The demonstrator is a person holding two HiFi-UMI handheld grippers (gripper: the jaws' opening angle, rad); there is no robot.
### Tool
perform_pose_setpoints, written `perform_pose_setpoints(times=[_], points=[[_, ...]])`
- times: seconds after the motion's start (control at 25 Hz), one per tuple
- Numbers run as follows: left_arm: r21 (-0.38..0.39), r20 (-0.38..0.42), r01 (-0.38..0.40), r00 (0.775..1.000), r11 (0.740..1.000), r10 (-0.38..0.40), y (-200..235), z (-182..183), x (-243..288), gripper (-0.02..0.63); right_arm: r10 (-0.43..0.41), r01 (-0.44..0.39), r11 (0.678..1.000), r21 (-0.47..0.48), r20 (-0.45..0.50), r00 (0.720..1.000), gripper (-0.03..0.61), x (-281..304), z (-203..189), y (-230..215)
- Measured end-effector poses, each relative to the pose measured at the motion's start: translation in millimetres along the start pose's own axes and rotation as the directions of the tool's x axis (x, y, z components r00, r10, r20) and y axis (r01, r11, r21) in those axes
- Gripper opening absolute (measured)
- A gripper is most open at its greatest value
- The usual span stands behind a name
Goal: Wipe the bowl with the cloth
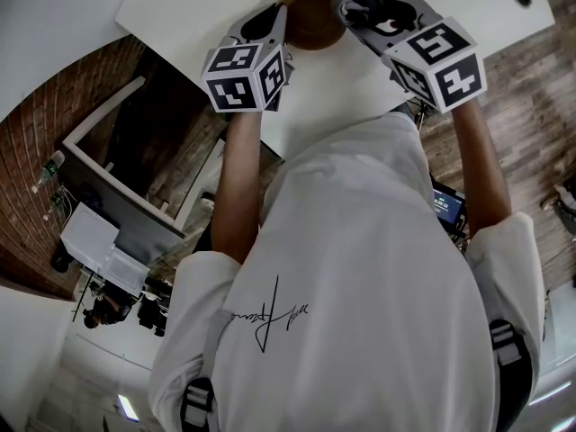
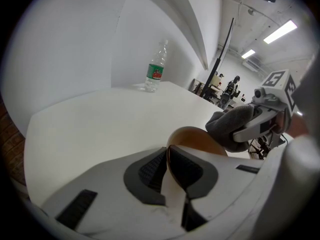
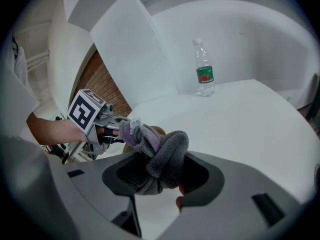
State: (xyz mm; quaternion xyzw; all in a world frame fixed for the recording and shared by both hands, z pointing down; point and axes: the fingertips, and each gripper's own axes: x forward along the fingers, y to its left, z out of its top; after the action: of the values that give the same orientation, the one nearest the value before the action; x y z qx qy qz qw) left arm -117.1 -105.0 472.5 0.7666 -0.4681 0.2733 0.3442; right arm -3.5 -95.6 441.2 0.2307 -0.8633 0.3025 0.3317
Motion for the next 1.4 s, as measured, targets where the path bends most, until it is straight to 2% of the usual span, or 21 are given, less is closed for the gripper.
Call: perform_pose_setpoints(times=[0.4,0.92,1.4], points=[[-0.005,0.003,0.002,1.000,1.000,-0.002,1.1,1.9,-0.8,0.034,0.011,-0.011,0.999,-0.032,0.000,1.000,0.183,4.2,10.0,-4.0],[-0.002,0.002,-0.005,1.000,1.000,0.005,3.1,1.4,-3.6,0.033,0.007,-0.009,0.992,-0.129,-0.016,1.000,0.183,14.0,25.1,-3.4],[-0.005,0.006,-0.013,1.000,1.000,0.013,0.8,1.9,-2.6,0.034,0.004,-0.007,0.984,-0.180,-0.019,1.000,0.183,19.1,34.7,-4.6]])
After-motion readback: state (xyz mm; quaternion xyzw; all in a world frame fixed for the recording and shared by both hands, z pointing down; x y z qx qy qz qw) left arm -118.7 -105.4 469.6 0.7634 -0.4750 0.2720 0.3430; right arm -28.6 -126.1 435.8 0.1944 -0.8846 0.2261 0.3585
